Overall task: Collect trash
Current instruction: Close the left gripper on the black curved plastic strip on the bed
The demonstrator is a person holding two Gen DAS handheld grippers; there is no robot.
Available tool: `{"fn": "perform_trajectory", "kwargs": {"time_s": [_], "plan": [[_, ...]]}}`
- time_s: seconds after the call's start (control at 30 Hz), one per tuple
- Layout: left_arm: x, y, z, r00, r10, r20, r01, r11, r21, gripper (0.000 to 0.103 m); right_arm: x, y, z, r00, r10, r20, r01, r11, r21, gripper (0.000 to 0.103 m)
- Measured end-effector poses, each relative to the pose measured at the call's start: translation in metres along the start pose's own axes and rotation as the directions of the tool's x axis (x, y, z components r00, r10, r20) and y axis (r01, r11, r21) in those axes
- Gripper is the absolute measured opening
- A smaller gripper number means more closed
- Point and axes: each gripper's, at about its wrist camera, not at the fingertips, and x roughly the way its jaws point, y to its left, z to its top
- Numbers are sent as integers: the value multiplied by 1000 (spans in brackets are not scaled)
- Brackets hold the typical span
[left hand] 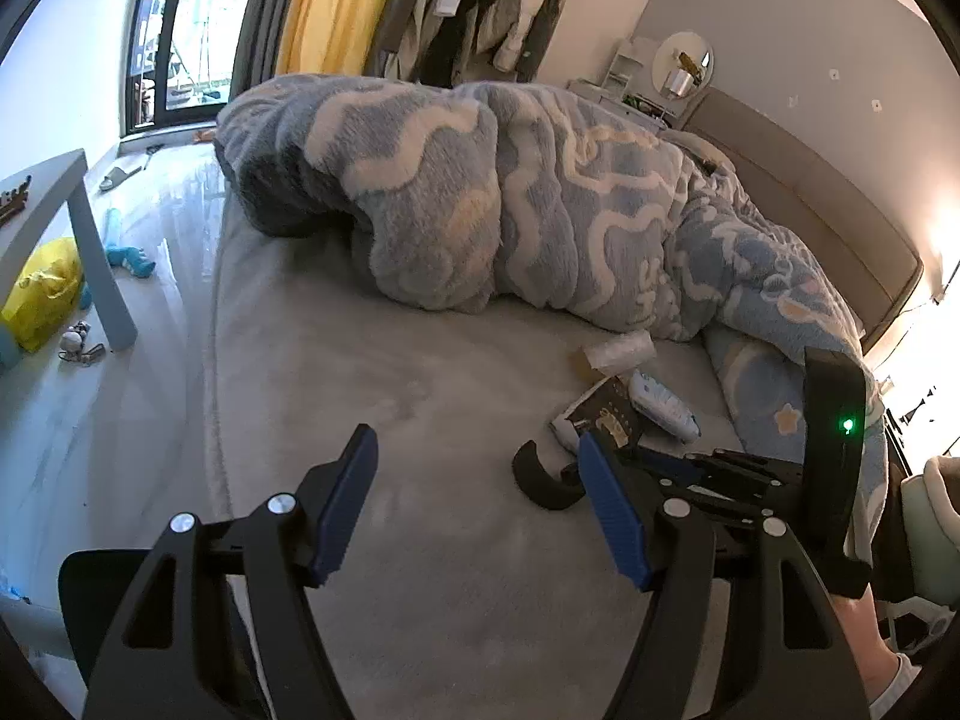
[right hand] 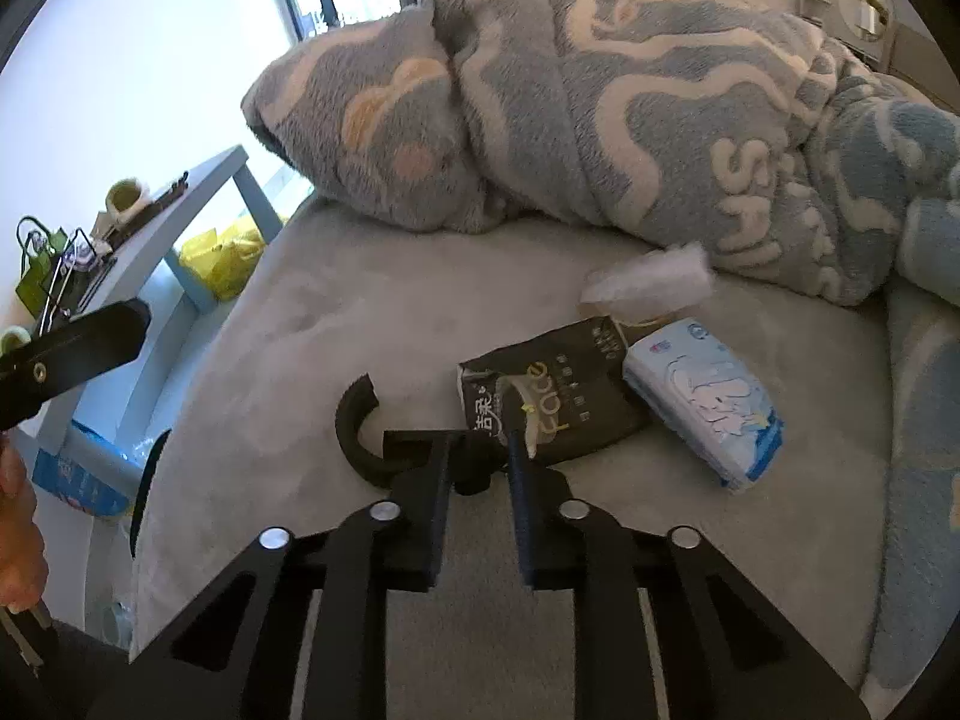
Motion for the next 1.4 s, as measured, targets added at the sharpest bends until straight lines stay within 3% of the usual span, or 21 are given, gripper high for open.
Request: {"fn": "perform_trajectory", "kwargs": {"time_s": [0.3,0.43,0.57,1.03,1.4], "plan": [[32,-13,-3,997,6,-72,-5,1000,16,71,-8,0,5,998,-41,38,44,996,-73,9],[44,-26,-6,996,5,-86,-1,999,37,71,-20,-16,6,997,-49,67,52,998,-43,9],[57,-40,-9,994,12,-105,-3,996,90,73,-29,-36,6,997,4,83,-7,1000,30,9],[91,-81,-24,988,-18,-151,47,980,191,74,-45,-65,1,993,-60,104,56,997,43,9],[111,-104,-38,978,-16,-209,56,981,186,73,-55,-90,-4,990,-85,112,75,993,89,9]]}}
